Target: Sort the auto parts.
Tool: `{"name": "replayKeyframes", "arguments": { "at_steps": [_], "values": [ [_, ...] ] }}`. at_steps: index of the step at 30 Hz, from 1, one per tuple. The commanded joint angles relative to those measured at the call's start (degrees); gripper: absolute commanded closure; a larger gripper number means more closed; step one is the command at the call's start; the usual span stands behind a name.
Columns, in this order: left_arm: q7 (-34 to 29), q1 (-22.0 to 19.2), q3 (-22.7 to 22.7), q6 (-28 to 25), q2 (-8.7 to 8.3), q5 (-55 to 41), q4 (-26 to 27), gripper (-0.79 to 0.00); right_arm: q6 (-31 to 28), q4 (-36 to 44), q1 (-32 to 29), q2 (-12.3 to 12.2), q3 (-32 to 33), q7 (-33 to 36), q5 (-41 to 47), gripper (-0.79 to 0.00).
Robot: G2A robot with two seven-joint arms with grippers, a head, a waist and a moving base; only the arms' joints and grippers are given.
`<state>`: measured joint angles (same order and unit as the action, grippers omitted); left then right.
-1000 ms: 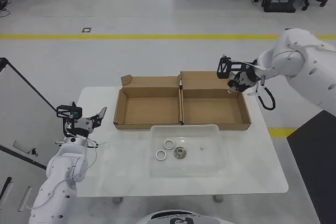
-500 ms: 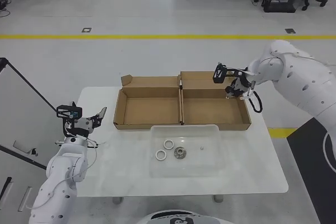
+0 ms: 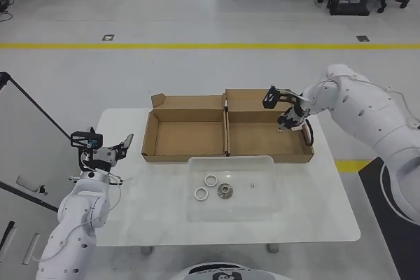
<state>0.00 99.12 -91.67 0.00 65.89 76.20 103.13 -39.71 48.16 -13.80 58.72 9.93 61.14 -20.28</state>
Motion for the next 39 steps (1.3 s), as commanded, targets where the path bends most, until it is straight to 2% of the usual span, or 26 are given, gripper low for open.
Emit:
{"name": "replayKeyframes", "arguments": {
  "at_steps": [1,11,19,29,39],
  "values": [
    [0.0,0.0,0.0,0.0,0.0,0.0,0.0,-0.785,0.0,0.0,0.0,0.0,0.0,0.0,0.0,0.0],
    [0.0,0.0,0.0,0.0,0.0,0.0,0.0,-0.785,0.0,0.0,0.0,0.0,0.0,0.0,0.0,0.0],
    [0.0,0.0,0.0,0.0,0.0,0.0,0.0,-0.785,8.7,0.3,-2.4,0.6,0.4,-2.3,-4.4,0.0],
    [0.0,0.0,0.0,0.0,0.0,0.0,0.0,-0.785,15.1,-3.6,-4.9,3.2,0.3,-1.3,-7.3,0.0],
    [0.0,0.0,0.0,0.0,0.0,0.0,0.0,-0.785,14.2,-9.4,-6.5,6.4,0.7,-4.2,-9.4,0.0]
  ]
}}
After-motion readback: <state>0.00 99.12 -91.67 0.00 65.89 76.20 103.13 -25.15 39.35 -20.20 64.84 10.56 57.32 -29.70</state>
